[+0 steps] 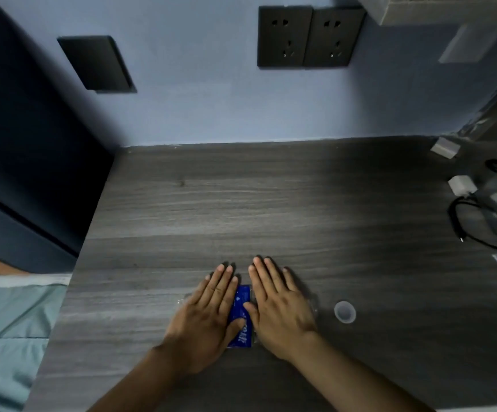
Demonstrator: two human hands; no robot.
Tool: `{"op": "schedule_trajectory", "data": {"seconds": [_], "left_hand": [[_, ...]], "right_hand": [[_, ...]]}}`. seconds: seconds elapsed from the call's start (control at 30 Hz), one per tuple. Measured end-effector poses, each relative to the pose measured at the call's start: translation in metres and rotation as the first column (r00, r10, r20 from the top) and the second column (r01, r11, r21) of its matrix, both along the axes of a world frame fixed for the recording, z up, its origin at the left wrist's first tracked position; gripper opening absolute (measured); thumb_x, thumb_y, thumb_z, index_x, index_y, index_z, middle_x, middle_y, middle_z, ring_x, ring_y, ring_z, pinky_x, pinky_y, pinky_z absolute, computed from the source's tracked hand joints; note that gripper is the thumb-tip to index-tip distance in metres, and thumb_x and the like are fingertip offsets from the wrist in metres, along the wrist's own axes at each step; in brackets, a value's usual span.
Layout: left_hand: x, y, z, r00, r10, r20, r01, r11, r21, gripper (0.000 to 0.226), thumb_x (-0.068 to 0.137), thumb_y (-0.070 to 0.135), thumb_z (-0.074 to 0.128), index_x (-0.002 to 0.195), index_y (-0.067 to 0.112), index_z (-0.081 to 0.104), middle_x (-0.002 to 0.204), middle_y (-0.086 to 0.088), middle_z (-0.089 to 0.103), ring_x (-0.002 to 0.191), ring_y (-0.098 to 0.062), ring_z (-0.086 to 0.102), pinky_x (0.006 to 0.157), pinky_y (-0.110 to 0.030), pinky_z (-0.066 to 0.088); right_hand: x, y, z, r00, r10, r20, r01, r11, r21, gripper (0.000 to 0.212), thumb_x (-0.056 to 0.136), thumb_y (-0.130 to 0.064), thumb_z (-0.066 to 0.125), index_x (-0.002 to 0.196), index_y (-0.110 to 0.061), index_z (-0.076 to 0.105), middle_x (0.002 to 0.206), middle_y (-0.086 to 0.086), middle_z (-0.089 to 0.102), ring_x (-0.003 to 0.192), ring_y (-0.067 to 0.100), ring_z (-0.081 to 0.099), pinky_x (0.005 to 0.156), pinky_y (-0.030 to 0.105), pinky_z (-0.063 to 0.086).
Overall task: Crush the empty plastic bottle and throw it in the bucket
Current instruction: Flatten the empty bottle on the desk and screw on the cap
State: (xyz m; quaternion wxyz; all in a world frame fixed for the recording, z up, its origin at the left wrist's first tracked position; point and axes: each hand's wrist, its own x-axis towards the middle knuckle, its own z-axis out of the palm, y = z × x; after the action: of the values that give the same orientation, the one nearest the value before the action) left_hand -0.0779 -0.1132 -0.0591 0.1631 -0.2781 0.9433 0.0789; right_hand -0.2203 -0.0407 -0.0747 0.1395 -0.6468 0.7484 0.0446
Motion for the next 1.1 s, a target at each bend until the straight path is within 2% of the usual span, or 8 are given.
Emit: {"op": "schedule_trajectory", "data": {"seconds": [0.1, 0.2, 0.33, 0.47, 0.67, 0.87, 1.0, 1.1], "left_hand": [[-0.003, 0.002, 0.007, 0.999, 0.018, -0.028, -0.019, 0.999, -0.037, 0.064, 0.091, 0.049, 0.017, 0.13, 0.008, 0.044, 0.138, -0.011, 0.048, 0.13, -0.02, 0.04, 0.11, -0.029, -0.006], [-0.007, 0.003, 0.0, 0.977, 0.026, -0.214, -0.027, 1.0, -0.001, 0.063, 0.09, 0.046, 0.019, 0.142, 0.012, 0.007, 0.153, -0.005, 0.005, 0.14, -0.02, -0.008, 0.104, -0.017, -0.031], [-0.016, 0.01, -0.004, 0.915, 0.097, -0.392, -0.036, 0.986, 0.162, 0.054, 0.091, 0.034, 0.039, 0.141, 0.024, 0.024, 0.153, 0.003, 0.025, 0.143, -0.014, 0.018, 0.117, -0.023, 0.0], [-0.025, 0.009, 0.0, 0.928, 0.123, -0.351, -0.058, 0.98, 0.189, 0.052, 0.085, 0.036, 0.05, 0.135, 0.027, 0.037, 0.143, 0.001, 0.041, 0.13, -0.015, 0.036, 0.111, -0.028, 0.028], [-0.063, 0.011, 0.007, 0.972, 0.156, -0.176, -0.108, 0.961, 0.254, 0.057, 0.076, 0.035, 0.059, 0.128, 0.018, 0.041, 0.137, -0.007, 0.045, 0.124, -0.024, 0.041, 0.104, -0.039, 0.035], [-0.065, 0.007, 0.012, 0.97, 0.167, -0.174, -0.096, 0.93, 0.354, 0.035, 0.079, 0.031, 0.06, 0.112, 0.023, 0.053, 0.119, 0.0, 0.058, 0.105, -0.017, 0.056, 0.091, -0.038, 0.05], [-0.068, 0.004, 0.017, 0.963, 0.242, -0.115, -0.181, 0.905, 0.385, 0.029, 0.073, 0.047, 0.064, 0.098, 0.033, 0.058, 0.103, 0.008, 0.068, 0.094, -0.012, 0.061, 0.084, -0.03, 0.051], [-0.065, 0.001, 0.017, 0.937, 0.342, -0.064, -0.272, 0.835, 0.478, 0.022, 0.064, 0.047, 0.073, 0.08, 0.038, 0.061, 0.093, 0.017, 0.067, 0.092, -0.004, 0.059, 0.08, -0.024, 0.044]], "right_hand": [[0.0, 0.0, 0.001, 1.0, -0.011, 0.026, 0.011, 1.0, 0.002, 0.057, 0.095, -0.044, 0.006, 0.131, -0.012, -0.025, 0.143, 0.006, -0.029, 0.139, 0.022, -0.023, 0.116, 0.041, -0.008], [0.0, 0.001, 0.002, 0.997, -0.018, 0.069, 0.02, 1.0, -0.02, 0.055, 0.095, -0.042, 0.006, 0.13, -0.013, -0.025, 0.142, 0.004, -0.028, 0.137, 0.019, -0.025, 0.113, 0.036, -0.013], [-0.006, 0.0, 0.001, 0.983, -0.036, 0.177, 0.041, 0.999, -0.024, 0.052, 0.097, -0.032, 0.014, 0.128, -0.014, -0.024, 0.141, 0.001, -0.029, 0.129, 0.015, -0.029, 0.107, 0.03, -0.017], [-0.008, 0.001, 0.0, 0.911, -0.164, 0.379, 0.209, 0.974, -0.081, 0.077, 0.09, -0.009, 0.039, 0.142, -0.017, -0.017, 0.15, -0.005, -0.022, 0.134, 0.006, -0.02, 0.112, 0.023, 0.0], [-0.006, 0.011, 0.003, 0.858, -0.183, 0.479, 0.297, 0.939, -0.173, 0.067, 0.091, -0.008, 0.046, 0.145, -0.02, 0.009, 0.158, -0.005, 0.005, 0.141, 0.004, 0.002, 0.11, 0.019, 0.001], [-0.012, 0.015, 0.016, 0.723, -0.205, 0.66, 0.401, 0.902, -0.158, 0.055, 0.091, -0.001, 0.041, 0.139, -0.026, 0.031, 0.152, -0.005, 0.029, 0.137, 0.009, 0.03, 0.114, 0.025, 0.026], [-0.031, 0.029, 0.03, 0.604, -0.178, 0.777, 0.455, 0.878, -0.153, 0.044, 0.091, -0.006, 0.046, 0.128, -0.028, 0.046, 0.128, 0.0, 0.056, 0.091, -0.004, 0.057, 0.076, -0.002, 0.043], [-0.064, 0.046, 0.037, 0.686, -0.203, 0.699, 0.536, 0.791, -0.295, 0.031, 0.086, -0.006, 0.058, 0.116, -0.015, 0.06, 0.118, 0.003, 0.062, 0.109, 0.015, 0.058, 0.094, 0.008, 0.039]]}}
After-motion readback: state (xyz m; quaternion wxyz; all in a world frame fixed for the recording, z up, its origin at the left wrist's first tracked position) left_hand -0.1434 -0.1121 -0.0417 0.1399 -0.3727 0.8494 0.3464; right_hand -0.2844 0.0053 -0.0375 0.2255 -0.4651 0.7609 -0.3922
